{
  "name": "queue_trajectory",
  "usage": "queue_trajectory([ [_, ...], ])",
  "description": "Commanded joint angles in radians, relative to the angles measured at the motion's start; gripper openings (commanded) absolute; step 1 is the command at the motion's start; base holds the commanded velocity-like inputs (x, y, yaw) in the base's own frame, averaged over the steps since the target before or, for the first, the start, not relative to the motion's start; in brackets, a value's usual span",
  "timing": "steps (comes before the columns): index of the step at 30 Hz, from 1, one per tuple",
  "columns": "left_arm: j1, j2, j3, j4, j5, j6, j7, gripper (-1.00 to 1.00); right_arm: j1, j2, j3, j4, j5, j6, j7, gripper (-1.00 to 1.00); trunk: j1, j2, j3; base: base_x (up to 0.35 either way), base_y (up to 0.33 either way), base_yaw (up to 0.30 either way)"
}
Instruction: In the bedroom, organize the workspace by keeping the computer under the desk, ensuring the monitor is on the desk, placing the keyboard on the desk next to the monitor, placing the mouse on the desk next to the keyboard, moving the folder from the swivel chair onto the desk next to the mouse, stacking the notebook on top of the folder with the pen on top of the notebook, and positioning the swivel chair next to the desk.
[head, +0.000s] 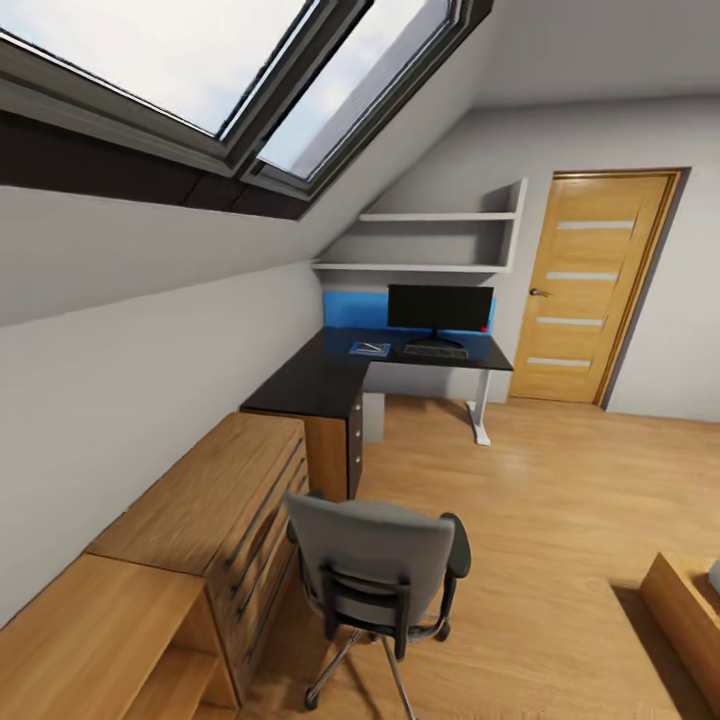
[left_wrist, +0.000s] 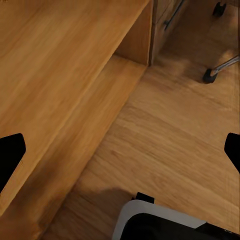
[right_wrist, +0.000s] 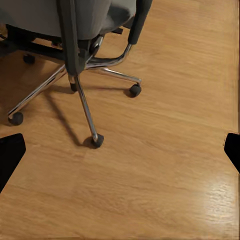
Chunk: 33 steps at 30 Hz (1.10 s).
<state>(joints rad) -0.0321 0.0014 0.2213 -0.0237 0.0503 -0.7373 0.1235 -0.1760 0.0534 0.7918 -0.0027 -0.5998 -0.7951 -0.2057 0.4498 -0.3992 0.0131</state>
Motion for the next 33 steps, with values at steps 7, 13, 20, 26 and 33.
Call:
queue_trajectory([
  [7,0.0,0.0,-0.003,0.001,0.004,-0.003,-0.001,1.0,0.0,0.002,0.009,0.001,-0.002,-0.001,-0.008,1.0,0.0,-0.001,0.0,-0.083,0.104,-0.3],
  [13,0.0,-0.001,-0.003,0.001,0.004,-0.003,-0.001,1.0,0.0,0.002,0.009,0.001,-0.002,-0.001,-0.008,1.0,0.0,-0.001,-0.001,-0.018,0.022,-0.299],
  [20,0.0,-0.001,-0.003,0.001,0.003,-0.003,-0.001,1.0,0.0,0.002,0.009,0.001,-0.002,-0.001,-0.009,1.0,0.0,-0.001,-0.005,-0.003,0.004,-0.285],
  [26,0.0,-0.001,-0.003,0.001,0.003,-0.004,-0.001,1.0,0.0,0.002,0.009,0.001,-0.002,-0.001,-0.009,1.0,0.0,-0.001,-0.01,-0.014,0.014,-0.262],
  [33,0.0,-0.001,-0.002,0.001,0.003,-0.005,0.0,1.0,0.0,0.002,0.009,0.0,-0.002,-0.001,-0.009,1.0,0.0,-0.001,-0.018,-0.151,0.185,-0.219],
])
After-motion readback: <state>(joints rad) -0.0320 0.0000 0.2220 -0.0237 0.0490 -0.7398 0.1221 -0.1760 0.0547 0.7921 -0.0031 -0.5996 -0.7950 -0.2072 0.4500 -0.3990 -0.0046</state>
